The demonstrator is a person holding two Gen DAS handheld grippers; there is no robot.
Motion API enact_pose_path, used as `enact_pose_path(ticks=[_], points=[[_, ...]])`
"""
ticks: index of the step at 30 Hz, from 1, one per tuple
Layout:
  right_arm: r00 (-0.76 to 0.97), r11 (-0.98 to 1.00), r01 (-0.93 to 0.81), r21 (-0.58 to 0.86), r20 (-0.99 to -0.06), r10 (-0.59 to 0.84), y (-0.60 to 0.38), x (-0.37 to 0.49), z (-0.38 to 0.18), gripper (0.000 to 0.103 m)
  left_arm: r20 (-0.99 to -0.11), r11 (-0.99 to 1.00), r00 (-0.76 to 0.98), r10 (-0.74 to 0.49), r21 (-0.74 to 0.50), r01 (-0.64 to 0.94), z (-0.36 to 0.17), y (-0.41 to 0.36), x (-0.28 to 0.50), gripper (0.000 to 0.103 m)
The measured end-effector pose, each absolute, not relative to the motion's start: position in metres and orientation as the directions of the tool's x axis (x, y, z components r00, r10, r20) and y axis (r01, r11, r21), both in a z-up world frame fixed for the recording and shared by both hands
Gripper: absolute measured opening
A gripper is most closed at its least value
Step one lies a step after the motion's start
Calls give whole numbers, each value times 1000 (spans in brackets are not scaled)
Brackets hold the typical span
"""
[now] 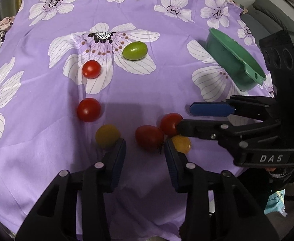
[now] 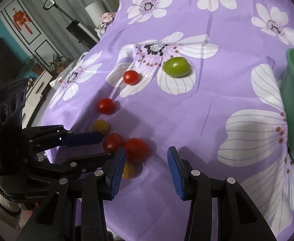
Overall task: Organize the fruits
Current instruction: 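Move the left gripper back to the red cherry tomatoes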
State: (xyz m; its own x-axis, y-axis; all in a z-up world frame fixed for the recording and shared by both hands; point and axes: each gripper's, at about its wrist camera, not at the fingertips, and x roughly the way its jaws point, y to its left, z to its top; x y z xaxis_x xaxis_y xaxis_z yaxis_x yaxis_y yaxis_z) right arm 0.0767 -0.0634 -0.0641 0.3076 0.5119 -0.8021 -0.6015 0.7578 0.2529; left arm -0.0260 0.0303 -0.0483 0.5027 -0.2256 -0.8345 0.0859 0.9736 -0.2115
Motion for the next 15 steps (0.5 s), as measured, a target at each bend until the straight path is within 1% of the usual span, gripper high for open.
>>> enact_pose_path(ticks=[2, 4, 7, 15], points=[[302, 755, -605, 252, -805, 511, -60, 78, -65, 45, -832, 972, 503, -233, -220, 85, -49, 31, -24, 37], [295, 749, -613, 252, -806, 513, -57, 80, -65, 40, -832, 972, 504, -233, -218, 89, -49, 32, -22, 37], [292, 745, -621, 244, -809, 509, -52, 82, -66, 37, -832, 973, 505, -230, -214, 91, -49, 33, -20, 34], [276, 744, -622, 244, -821, 500, -46, 86, -70, 32, -836, 975, 501, -224, -198, 105, -52, 34, -15, 33]])
